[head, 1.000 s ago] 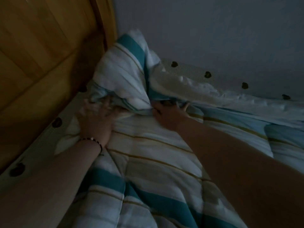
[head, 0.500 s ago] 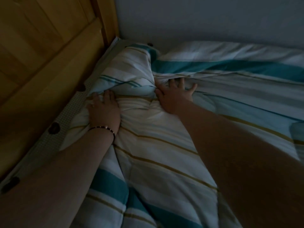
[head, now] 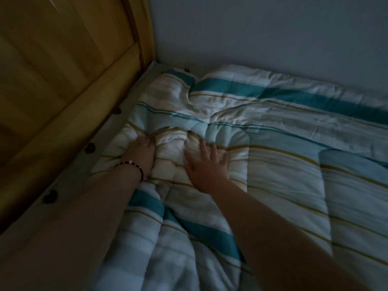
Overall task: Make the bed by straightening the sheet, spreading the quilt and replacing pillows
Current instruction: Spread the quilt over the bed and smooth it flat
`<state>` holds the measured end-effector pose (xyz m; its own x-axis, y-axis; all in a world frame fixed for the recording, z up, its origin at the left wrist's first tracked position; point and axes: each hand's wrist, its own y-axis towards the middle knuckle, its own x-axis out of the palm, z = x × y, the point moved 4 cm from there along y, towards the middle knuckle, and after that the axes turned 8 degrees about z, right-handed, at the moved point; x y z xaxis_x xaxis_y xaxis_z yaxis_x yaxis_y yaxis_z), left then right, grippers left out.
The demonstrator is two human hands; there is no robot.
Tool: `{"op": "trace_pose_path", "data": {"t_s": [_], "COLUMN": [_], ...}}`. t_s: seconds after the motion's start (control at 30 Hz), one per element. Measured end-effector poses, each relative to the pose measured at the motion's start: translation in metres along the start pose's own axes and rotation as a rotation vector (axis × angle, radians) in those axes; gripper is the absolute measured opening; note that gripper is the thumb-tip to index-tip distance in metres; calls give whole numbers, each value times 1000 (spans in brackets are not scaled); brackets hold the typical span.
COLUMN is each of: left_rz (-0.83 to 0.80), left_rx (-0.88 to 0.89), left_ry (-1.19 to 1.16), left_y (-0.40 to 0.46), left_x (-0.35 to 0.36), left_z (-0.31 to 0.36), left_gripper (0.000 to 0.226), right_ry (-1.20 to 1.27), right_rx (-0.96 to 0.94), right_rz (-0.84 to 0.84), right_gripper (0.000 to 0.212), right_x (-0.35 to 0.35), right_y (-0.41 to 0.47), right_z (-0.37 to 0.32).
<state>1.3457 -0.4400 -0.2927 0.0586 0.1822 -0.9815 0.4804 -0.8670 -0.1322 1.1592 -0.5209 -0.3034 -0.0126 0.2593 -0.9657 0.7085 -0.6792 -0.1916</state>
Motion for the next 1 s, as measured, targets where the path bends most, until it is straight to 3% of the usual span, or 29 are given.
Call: {"op": "trace_pose_path", "data": {"t_s": [0.13,0.23,0.3,0.43,0.53,0.67,0.83,1.0], "left_rz": [-146,-145,-165,63,173,-57,-279,-282], "left_rx": [88,52,16,-59,-241,-413,-400,-518], "left_ry": [-237,-340,-296,-268,-288,-398,-580,-837], "left_y": [-51,-95,-117,-150,-177,-210,-230,-244], "left_x": [-9,-11,-9,-31,-41,-25,-17,-13], "left_z": [8,7,5,-7,-37,-76,-72,-67], "left_gripper": [54,55,51,40,30,23,21,19], "right_ry": [17,32,111,154,247,348,177,42], "right_rx": [36,84,116,-69,-233,-233,-97,-217], "right_rz": [-143,-254,-205,-12,-15,-153,-143,-210], "right_gripper": [51,53,51,63,68,70,34,51], "right_x": [0,-3,-12,-33,-45,-40,-24,-11], "right_y": [-35,-52,-58,-78,-95,-112,-117,-115], "right_z": [-15,-33,-50,-107,-163,-214,-216,-204]}}
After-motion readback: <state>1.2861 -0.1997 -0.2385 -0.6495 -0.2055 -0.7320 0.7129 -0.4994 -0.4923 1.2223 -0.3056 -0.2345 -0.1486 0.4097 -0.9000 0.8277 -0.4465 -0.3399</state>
